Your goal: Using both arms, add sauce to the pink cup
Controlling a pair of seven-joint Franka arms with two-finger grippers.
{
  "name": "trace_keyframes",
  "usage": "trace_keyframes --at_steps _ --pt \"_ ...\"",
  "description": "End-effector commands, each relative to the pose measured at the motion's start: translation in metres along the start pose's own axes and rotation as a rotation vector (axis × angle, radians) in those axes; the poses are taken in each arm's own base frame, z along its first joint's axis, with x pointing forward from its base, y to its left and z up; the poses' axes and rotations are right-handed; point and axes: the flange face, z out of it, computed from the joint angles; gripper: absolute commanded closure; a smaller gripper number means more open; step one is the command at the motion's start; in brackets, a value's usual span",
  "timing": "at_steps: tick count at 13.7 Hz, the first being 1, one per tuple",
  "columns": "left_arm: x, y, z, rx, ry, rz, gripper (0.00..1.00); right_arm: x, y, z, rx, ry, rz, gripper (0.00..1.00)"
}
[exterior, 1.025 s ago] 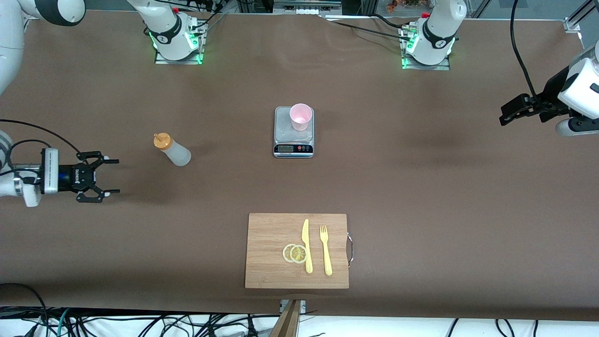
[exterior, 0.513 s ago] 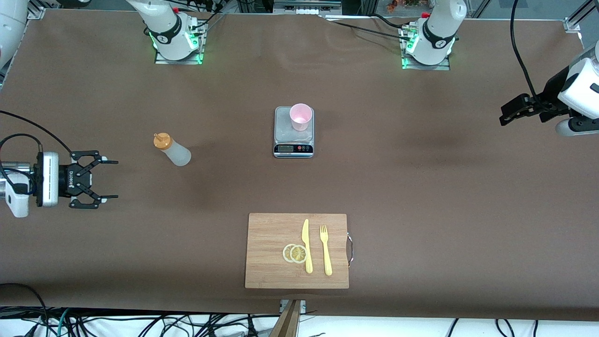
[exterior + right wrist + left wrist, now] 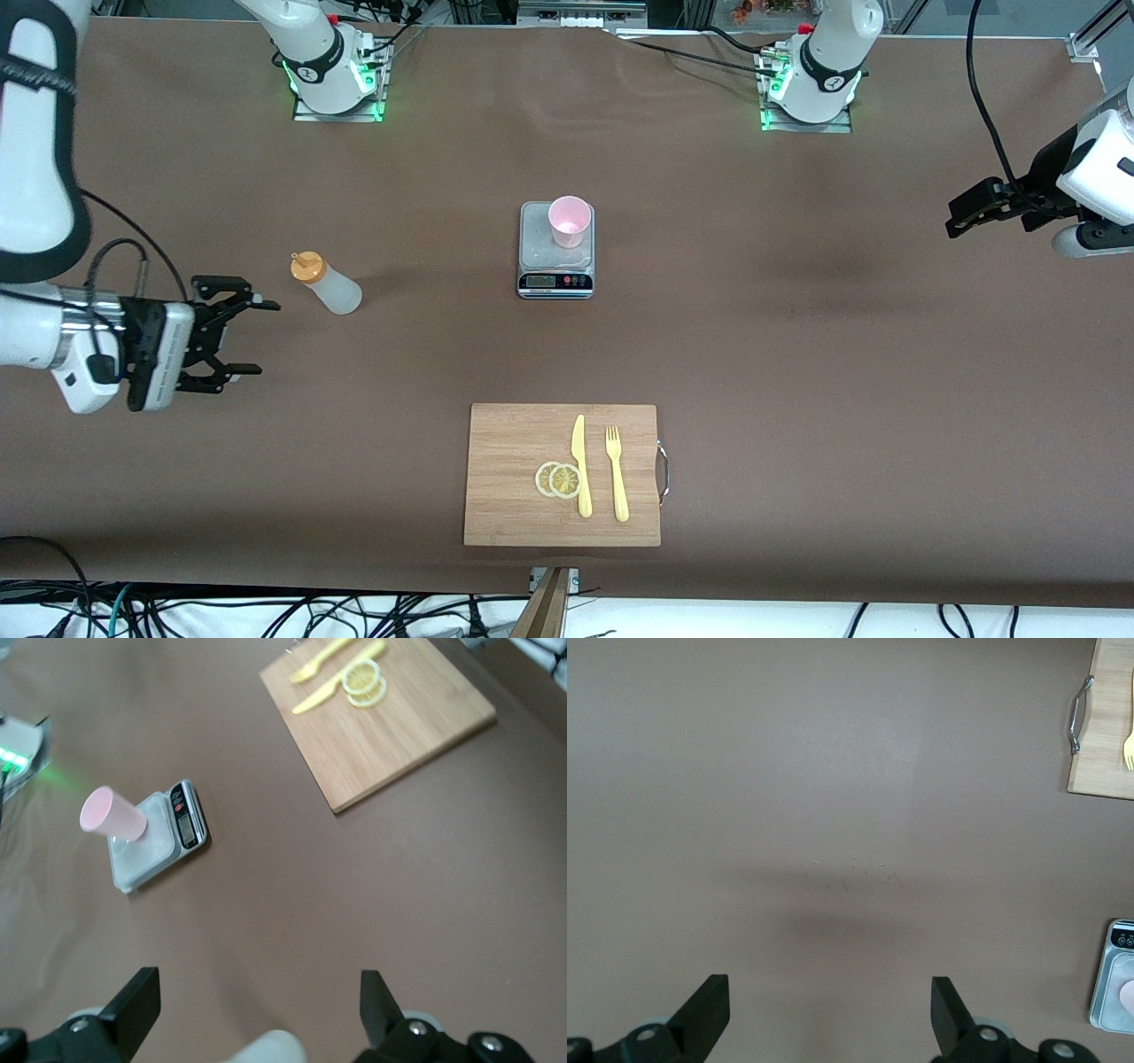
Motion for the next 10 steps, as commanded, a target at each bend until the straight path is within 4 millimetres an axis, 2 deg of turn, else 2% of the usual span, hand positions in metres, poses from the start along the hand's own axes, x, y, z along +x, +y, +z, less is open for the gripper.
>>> trace_keyframes --at_steps 1,3,7,10 --pt "0.001 -0.002 -0.006 -0.015 0.008 0.019 0.0 0.028 -0.028 0.005 -0.067 -0.052 0.144 0.0" --pt "0.001 -0.002 -0.006 -0.015 0.008 0.019 0.0 0.047 -0.045 0.014 -0.099 -0.081 0.235 0.0" --pt "0.001 -0.002 -0.006 -0.015 0.008 0.019 0.0 0.086 -0.08 0.049 -0.176 -0.136 0.475 0.0" --pt "0.001 -0.002 -0.006 -0.015 0.008 0.019 0.0 0.105 -0.098 0.067 -0.239 -0.132 0.654 0.0"
